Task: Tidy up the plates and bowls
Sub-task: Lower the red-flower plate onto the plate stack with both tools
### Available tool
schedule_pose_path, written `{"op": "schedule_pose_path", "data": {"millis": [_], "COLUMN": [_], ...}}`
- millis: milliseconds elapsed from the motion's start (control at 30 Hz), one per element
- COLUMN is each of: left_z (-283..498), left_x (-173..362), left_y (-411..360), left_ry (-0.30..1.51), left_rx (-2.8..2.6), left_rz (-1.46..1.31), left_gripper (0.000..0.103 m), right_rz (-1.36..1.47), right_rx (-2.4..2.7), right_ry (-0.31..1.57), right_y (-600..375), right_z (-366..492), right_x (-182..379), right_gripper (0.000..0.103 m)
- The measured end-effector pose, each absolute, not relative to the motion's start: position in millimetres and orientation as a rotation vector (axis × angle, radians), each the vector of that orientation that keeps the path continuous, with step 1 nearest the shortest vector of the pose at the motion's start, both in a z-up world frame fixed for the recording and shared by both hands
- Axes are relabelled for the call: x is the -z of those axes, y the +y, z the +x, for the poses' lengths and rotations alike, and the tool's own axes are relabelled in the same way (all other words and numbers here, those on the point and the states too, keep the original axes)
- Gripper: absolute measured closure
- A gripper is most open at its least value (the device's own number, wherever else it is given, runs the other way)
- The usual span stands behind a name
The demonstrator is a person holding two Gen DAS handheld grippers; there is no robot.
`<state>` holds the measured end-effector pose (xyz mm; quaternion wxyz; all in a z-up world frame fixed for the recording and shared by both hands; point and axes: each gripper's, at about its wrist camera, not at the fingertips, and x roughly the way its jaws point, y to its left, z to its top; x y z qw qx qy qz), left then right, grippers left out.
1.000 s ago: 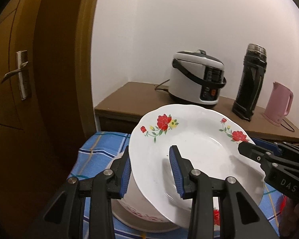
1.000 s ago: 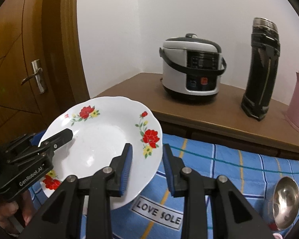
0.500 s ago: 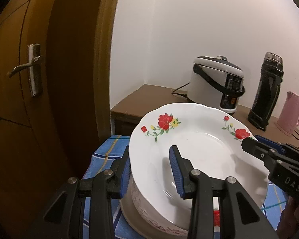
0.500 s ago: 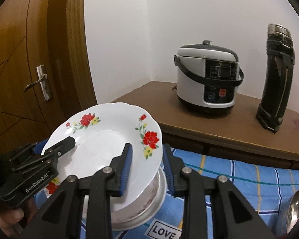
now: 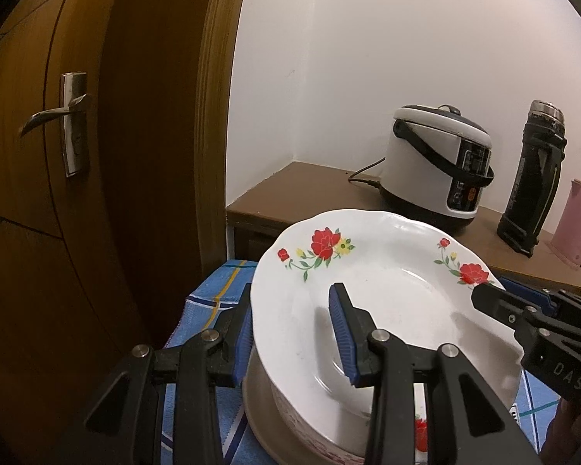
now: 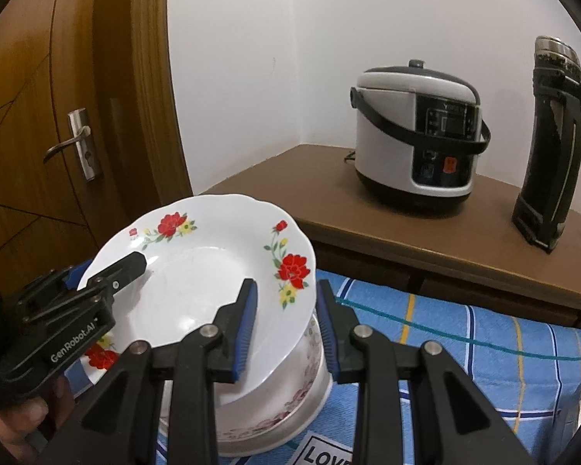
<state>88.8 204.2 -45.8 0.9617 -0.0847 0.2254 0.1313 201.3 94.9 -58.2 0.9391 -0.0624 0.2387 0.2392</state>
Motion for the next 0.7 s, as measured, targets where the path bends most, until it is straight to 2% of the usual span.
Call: {"op": "schedule_pose_path", "data": {"millis": [700], "left_z": [93.4], "left_x": [57.4], "left_y": [204.6], "left_ry": [0.453], "left_rx": [-0.270], "left_rz": [-0.168], "left_gripper": [0.063], "right_rz": [-0.142], "right_rx": [-0.477], "right_ry": [0.503], "right_y": [97.4], "right_z": [206.4], "right_x": [65.5], "right_gripper": [0.072]}}
